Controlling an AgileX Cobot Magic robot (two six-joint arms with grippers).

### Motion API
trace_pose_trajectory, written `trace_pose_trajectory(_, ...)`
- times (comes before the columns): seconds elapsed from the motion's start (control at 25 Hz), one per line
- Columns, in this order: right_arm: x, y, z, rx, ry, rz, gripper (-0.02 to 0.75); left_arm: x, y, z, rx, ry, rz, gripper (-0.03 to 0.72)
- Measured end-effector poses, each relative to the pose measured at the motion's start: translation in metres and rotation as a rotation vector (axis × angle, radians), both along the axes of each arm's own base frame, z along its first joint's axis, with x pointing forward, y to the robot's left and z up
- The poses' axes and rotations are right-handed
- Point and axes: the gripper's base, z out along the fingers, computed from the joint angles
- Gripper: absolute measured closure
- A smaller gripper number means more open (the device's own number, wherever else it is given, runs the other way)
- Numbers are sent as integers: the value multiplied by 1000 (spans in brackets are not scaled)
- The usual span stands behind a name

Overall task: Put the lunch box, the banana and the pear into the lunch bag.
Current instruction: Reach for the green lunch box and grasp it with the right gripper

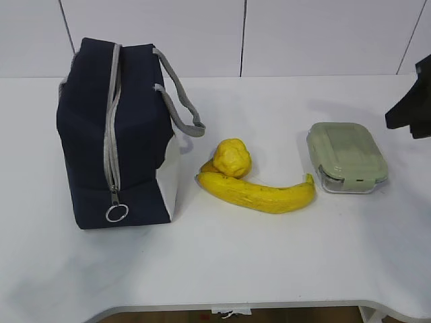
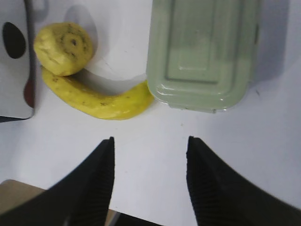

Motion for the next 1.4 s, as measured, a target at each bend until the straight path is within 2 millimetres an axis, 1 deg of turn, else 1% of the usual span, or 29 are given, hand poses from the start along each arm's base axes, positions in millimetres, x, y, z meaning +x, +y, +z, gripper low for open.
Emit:
trace_pose_trajectory(0.08, 4, -7, -3, 69, -18, 22, 360, 0, 0, 0, 2, 0, 1, 445)
trace_pose_trajectory(0.2, 8, -11, -11, 148, -19, 85, 360, 0, 0, 0, 2, 0, 1, 445)
trace_pose_trajectory(0.36, 15, -25, -32, 227, 48, 124, 359, 0, 0, 0, 2, 0, 1, 445)
trace_pose_trajectory(0.48, 22, -41, -48, 275, 44, 99, 359, 0, 0, 0, 2, 0, 1, 445)
trace_pose_trajectory(0.84, 33, -88, -68, 322, 13, -1, 359, 0, 0, 0, 2, 0, 1, 445)
trace_pose_trajectory(1.0, 38, -95, -74, 326, 19, -10, 360, 0, 0, 0, 2, 0, 1, 445)
trace_pose_trajectory(1.4, 41, -96, -72, 326, 17, -22, 359, 0, 0, 0, 2, 0, 1, 445)
